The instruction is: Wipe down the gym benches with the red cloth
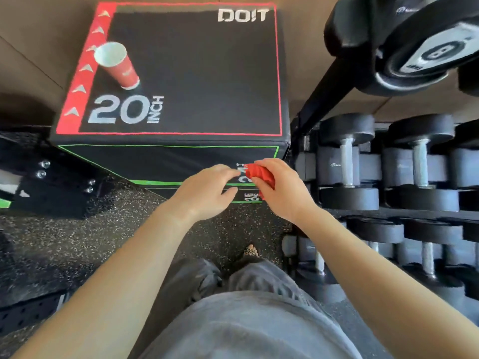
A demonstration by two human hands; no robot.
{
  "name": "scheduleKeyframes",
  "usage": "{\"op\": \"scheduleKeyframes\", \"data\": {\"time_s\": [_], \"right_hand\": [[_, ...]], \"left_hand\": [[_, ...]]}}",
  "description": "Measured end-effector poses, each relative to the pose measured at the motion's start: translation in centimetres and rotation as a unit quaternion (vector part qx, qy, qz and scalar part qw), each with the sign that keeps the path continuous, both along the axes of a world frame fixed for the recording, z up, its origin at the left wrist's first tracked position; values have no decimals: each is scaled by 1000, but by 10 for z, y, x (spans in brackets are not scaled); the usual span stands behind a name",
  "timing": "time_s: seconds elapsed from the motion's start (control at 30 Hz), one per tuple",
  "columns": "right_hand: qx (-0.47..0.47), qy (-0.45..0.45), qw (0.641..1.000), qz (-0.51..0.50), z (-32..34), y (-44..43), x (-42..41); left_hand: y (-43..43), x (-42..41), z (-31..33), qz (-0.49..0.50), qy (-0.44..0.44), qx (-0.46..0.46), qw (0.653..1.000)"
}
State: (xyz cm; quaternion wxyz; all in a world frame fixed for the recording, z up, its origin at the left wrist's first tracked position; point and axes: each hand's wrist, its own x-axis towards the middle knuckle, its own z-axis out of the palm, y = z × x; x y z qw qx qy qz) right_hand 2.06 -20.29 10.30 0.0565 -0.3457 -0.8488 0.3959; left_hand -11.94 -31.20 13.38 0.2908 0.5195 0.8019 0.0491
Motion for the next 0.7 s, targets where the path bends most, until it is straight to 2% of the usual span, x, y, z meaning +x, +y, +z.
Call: {"op": "scheduleKeyframes", "data": {"time_s": [0.43,0.5,0.6,0.7], "right_hand": [[37,37,988,-147,6,66,-99],[48,29,984,-167,5,75,-117],[53,-41,979,-192,-1,82,-141],[44,-27,968,-246,-8,79,-152]], "left_hand": [[105,-121,6,-152,0,27,988],[120,-144,10,-177,3,27,984],[139,-173,15,-217,14,30,976],[149,-185,15,-269,6,26,963]]}}
